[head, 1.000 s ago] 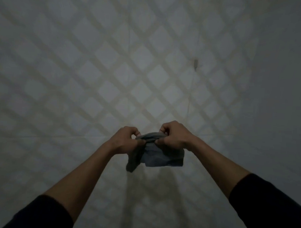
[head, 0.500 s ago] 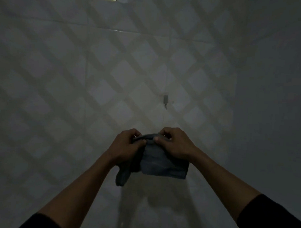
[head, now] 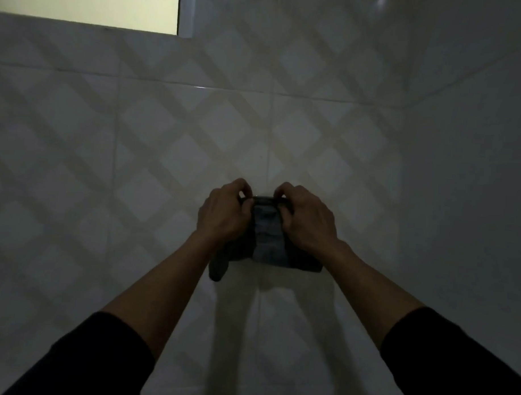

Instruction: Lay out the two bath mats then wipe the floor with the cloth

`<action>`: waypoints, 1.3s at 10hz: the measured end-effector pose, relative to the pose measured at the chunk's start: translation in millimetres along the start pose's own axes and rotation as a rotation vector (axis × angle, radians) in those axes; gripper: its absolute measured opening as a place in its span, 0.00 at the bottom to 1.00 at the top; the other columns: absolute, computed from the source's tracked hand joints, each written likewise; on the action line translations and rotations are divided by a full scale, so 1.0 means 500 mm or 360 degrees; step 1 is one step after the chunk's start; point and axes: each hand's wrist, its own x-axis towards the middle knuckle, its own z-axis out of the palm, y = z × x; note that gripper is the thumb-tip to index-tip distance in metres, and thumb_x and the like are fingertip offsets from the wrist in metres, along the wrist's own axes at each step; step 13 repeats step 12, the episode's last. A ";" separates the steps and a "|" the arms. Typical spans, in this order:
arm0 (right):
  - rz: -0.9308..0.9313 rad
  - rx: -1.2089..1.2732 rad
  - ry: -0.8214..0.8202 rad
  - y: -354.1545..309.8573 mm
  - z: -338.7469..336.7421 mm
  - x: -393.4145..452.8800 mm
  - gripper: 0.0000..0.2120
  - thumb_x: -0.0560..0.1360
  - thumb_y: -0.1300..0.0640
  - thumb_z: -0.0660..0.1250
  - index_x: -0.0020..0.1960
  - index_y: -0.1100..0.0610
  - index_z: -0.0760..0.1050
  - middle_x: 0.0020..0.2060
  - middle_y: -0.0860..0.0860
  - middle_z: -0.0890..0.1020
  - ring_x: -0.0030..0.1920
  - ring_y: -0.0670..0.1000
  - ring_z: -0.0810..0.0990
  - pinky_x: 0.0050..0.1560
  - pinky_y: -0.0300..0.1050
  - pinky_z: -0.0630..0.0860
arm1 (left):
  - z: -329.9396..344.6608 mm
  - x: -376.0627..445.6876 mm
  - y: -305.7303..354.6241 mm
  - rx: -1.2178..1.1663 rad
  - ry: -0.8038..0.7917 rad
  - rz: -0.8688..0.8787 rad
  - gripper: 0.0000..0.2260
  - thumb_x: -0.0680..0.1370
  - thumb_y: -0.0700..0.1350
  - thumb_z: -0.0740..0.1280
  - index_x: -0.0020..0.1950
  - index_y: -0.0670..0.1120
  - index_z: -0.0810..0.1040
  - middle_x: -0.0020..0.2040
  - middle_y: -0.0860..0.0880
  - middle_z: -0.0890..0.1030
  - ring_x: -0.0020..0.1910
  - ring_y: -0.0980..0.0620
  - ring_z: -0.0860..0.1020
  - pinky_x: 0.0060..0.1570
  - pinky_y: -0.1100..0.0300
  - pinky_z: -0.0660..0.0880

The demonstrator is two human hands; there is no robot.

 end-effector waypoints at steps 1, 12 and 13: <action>0.0017 -0.0081 0.0013 0.010 0.012 0.019 0.06 0.80 0.51 0.60 0.54 0.45 0.74 0.50 0.50 0.75 0.41 0.57 0.78 0.36 0.47 0.75 | 0.021 0.014 0.001 0.0048 0.0054 0.0001 0.03 0.79 0.50 0.64 0.51 0.53 0.75 0.48 0.47 0.82 0.43 0.45 0.79 0.40 0.54 0.76; 0.0565 -0.0030 -0.0993 -0.093 -0.029 -0.351 0.29 0.79 0.62 0.60 0.78 0.50 0.56 0.69 0.55 0.67 0.68 0.56 0.69 0.64 0.46 0.69 | -0.070 -0.333 -0.059 0.0398 -0.0619 -0.0379 0.19 0.80 0.56 0.62 0.69 0.52 0.69 0.61 0.45 0.77 0.60 0.43 0.76 0.55 0.53 0.73; 0.0565 -0.0030 -0.0993 -0.093 -0.029 -0.351 0.29 0.79 0.62 0.60 0.78 0.50 0.56 0.69 0.55 0.67 0.68 0.56 0.69 0.64 0.46 0.69 | -0.070 -0.333 -0.059 0.0398 -0.0619 -0.0379 0.19 0.80 0.56 0.62 0.69 0.52 0.69 0.61 0.45 0.77 0.60 0.43 0.76 0.55 0.53 0.73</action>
